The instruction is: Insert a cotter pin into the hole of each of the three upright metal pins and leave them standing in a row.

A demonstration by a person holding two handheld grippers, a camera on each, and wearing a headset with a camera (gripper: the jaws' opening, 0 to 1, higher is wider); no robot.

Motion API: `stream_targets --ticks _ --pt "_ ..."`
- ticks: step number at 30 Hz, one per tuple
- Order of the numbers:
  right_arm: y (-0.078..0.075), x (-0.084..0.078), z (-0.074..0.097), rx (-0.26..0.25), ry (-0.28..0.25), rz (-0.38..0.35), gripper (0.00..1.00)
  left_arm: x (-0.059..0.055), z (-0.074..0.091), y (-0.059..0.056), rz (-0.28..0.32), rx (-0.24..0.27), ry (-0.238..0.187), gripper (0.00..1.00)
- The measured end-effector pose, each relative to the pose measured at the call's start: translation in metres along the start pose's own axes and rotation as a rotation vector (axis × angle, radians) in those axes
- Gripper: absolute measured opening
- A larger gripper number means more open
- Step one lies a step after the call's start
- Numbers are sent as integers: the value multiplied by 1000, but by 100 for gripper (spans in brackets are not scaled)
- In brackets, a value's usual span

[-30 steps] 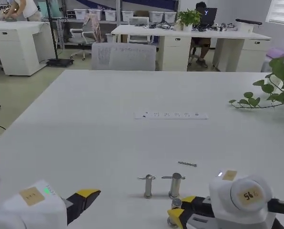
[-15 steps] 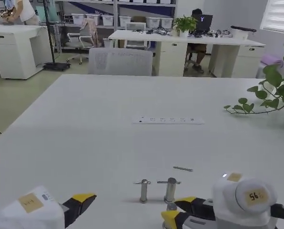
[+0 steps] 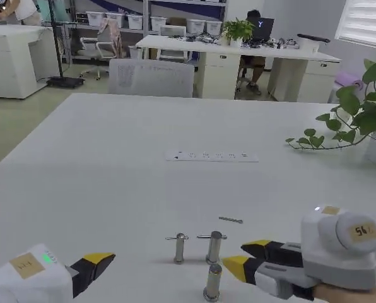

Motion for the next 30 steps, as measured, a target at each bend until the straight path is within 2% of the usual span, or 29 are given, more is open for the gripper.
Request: stream_targets --ticks 8,12,15,19,22,25,30 --pt "-33 16 -15 -21 16 59 29 2 -1 -2 3 -6 -19 82" --pt "-51 18 -28 -27 52 106 28 2 -2 -1 6 -3 -20 82" --pt "-59 18 -40 -6 94 133 28 3 -2 -1 8 -4 -22 83" --pt "-72 19 -55 -10 148 137 28 7 -2 -2 19 -20 -62 84" --pt "-76 18 -65 2 179 152 28 8 -2 -2 24 -21 -70 84" --pt "-77 16 -73 17 213 198 28 5 -3 0 13 -11 -47 84" --pt "-79 11 -88 37 265 253 27 4 -3 2 12 -3 -35 83"
Point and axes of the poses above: the centre of the closed fingertips' face, and the gripper's own axes: z roughly backward along the fingers, y roughly to its left, x roughly out of its top, the point moved 4 cm from there along z, roughly backward along the fingers, and after that the axes turned 15 degrees about -x, right-handed, at the moved point
